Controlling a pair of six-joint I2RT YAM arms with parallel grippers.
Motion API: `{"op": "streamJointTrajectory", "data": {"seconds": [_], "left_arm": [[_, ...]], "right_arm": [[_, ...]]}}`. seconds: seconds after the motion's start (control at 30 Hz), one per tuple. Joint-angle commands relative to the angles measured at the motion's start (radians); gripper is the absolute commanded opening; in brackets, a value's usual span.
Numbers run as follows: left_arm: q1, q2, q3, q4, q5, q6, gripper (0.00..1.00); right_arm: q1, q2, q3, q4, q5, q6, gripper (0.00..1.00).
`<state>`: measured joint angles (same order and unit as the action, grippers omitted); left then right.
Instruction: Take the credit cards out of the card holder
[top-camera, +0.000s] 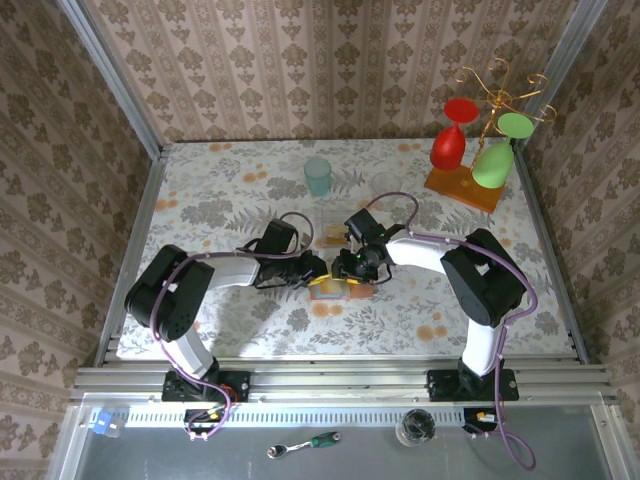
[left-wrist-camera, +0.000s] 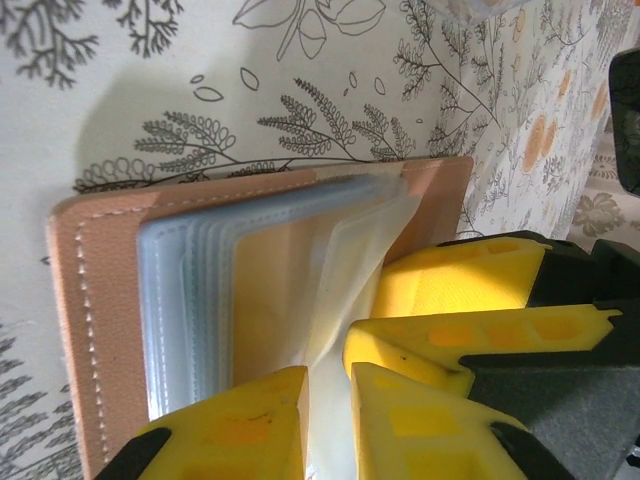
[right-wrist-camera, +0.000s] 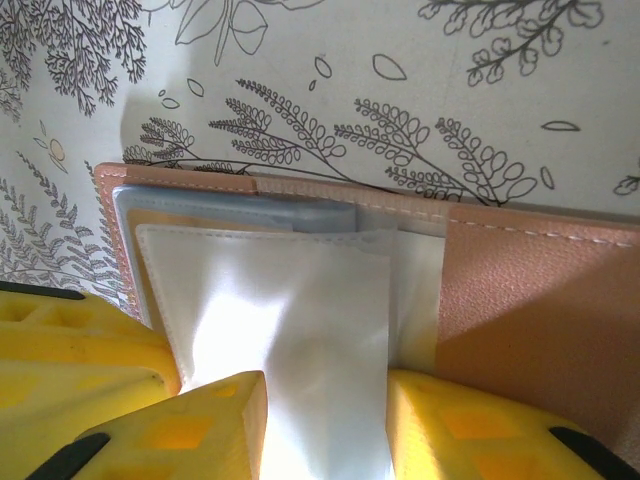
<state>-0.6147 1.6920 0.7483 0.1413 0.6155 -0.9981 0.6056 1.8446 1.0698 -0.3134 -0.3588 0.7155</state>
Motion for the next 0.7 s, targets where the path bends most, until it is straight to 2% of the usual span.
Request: {"op": "streamJointTrajectory", "data": {"seconds": [0.0,0.67], "left_arm": [[-0.006,-0.022,0.031,-0.043,-0.019,0.024,0.2],[-0.013,0.015,0.047,-0.026,0.006,0.016,0.17]], "right_arm": [[0.001,0.002,-0.028,-0.006,0.0,0.016,0.37],[-0.001,0.002,-0.033,0.0,-0.009,0.016,0.37]]}}
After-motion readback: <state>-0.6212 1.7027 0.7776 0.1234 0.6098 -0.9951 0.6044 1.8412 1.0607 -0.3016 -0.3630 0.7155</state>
